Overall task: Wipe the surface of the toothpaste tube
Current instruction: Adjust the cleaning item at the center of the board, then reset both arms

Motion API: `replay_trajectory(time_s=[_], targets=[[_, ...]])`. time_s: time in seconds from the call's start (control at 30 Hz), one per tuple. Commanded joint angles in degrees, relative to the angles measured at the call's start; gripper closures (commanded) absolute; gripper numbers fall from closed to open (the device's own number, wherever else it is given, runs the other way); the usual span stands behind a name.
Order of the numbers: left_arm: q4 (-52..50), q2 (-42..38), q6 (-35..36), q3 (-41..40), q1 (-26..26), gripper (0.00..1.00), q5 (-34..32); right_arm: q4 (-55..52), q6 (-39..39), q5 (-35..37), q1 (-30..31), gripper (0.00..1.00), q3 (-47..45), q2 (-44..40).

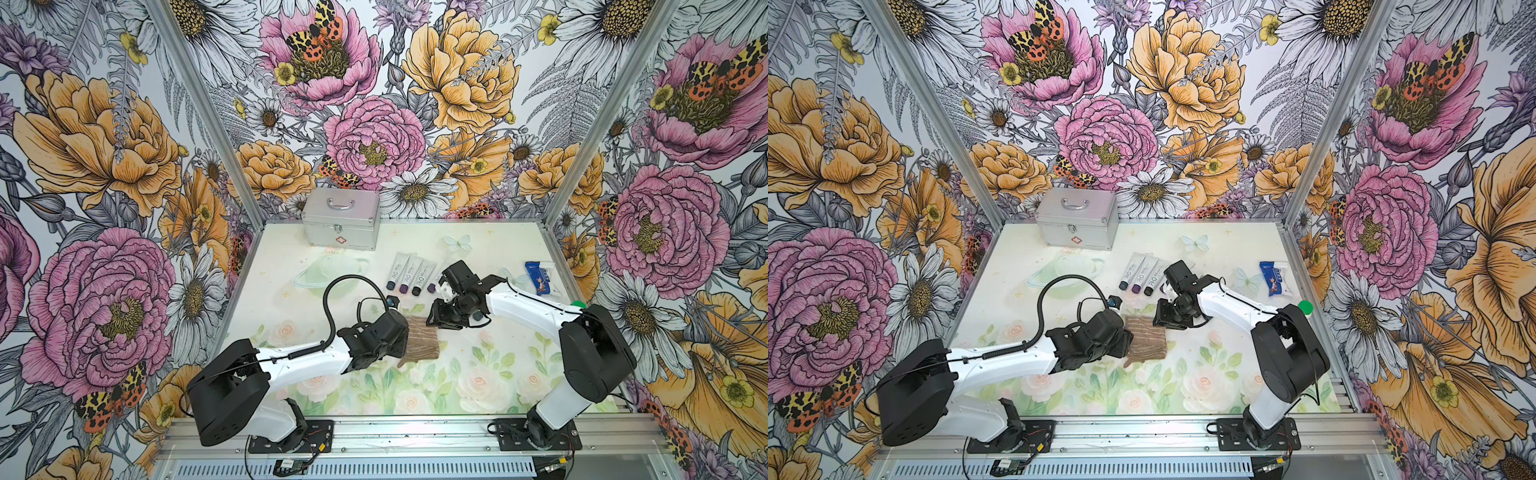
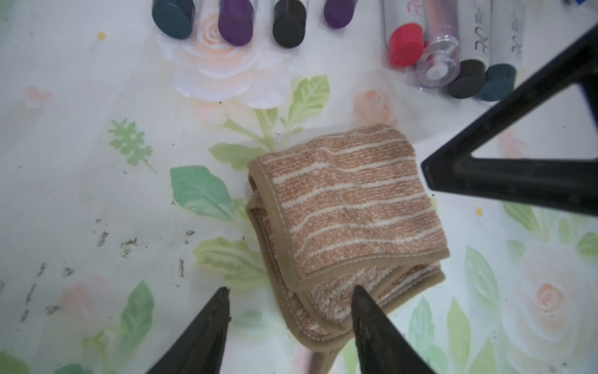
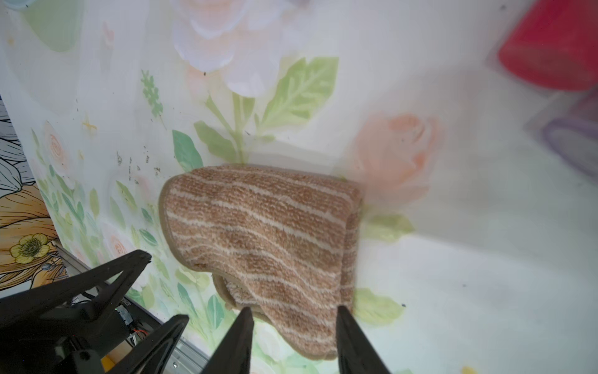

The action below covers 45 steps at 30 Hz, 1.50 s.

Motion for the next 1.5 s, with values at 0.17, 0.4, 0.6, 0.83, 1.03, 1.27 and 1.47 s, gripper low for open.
replay_trajectory(time_s=[0.17, 0.4, 0.6, 0.83, 1.03, 1.27, 1.47], targets=[[-7.35, -10.63, -0.28, 0.84, 0.35, 0.18, -0.99, 1.32, -1.53, 4.95, 1.25, 0.56, -1.17, 3.44], [-11.25, -17.35, 0.04, 0.41, 3.88, 0.11, -1.03, 2.84, -1.29, 5.10, 3.68, 0.57, 1.65, 9.16], [-12.78, -19.43, 0.73, 0.32, 6.56, 0.07, 0.02, 2.75, -0.13, 4.93, 6.57, 0.57, 7.83, 12.93], [-15.86, -21.10, 1.52, 2.41, 8.19, 0.04, -1.12, 0.96, -0.12, 5.68, 6.05, 0.52, 7.26, 7.16], [-20.85, -24.51, 1.98, 5.67, 13.44, 0.02, -3.03, -5.07, -0.55, 9.25, 5.01, 0.00, 5.35, -5.33], [-27.67, -28.91, 4.60, 12.76, 27.05, 0.01, -10.01, -5.02, -2.34, 26.21, 0.28, 0.00, 4.11, -21.64], [-26.89, -28.98, 15.53, 16.56, 37.42, 0.01, -9.93, -0.83, -12.64, 50.87, 1.89, 0.00, -0.63, -30.02]])
